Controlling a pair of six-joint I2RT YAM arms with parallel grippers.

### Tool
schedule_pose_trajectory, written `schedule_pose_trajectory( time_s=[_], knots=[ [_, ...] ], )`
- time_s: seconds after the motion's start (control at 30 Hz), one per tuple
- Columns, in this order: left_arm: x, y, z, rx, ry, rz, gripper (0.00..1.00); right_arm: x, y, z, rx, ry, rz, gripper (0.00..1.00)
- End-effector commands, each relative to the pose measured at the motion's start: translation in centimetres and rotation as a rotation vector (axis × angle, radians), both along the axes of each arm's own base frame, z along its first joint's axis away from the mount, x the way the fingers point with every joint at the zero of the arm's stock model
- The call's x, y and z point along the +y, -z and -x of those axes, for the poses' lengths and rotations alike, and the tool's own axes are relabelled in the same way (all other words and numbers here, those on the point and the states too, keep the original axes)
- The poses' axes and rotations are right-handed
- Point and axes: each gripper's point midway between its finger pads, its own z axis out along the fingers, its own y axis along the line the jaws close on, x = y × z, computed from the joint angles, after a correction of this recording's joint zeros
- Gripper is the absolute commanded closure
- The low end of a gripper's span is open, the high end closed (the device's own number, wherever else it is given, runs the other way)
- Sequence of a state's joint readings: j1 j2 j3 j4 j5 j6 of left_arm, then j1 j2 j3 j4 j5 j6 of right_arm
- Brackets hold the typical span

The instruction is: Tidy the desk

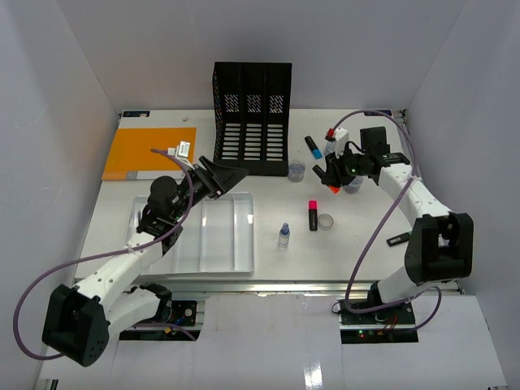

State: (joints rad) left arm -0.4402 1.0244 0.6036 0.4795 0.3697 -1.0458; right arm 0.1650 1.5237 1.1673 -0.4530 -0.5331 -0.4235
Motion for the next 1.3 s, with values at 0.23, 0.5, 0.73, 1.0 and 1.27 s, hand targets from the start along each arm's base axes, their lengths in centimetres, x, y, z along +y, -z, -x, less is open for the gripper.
schedule_pose_trajectory(
  time_s=[0.23, 0.5, 0.73, 1.0, 1.27],
  knots=[
    [-9.4, -4.1, -5.4, -0.085, 0.046, 0.027, 0.19, 6.5, -13.9, 2.9, -0.081, -0.155, -0.392, 0.89],
    [-13.4, -3.8, -6.5, -0.067, 0.084, 0.02, 0.26, 7.2, -16.7, 3.9, -0.17, -0.134, -0.419, 0.9],
    [-14.6, -2.6, -6.6, -0.033, 0.088, 0.005, 0.31, 7.6, -16.3, 3.9, -0.193, -0.108, -0.397, 0.9],
    [-15.7, -1.7, -6.5, -0.025, 0.115, -0.021, 0.39, 8.3, -15.3, 4.3, -0.217, -0.12, -0.355, 0.9],
    [-16.0, -0.5, -6.4, -0.011, 0.133, -0.051, 0.67, 8.7, -14.1, 4.8, -0.211, -0.137, -0.339, 0.87]
  ],
)
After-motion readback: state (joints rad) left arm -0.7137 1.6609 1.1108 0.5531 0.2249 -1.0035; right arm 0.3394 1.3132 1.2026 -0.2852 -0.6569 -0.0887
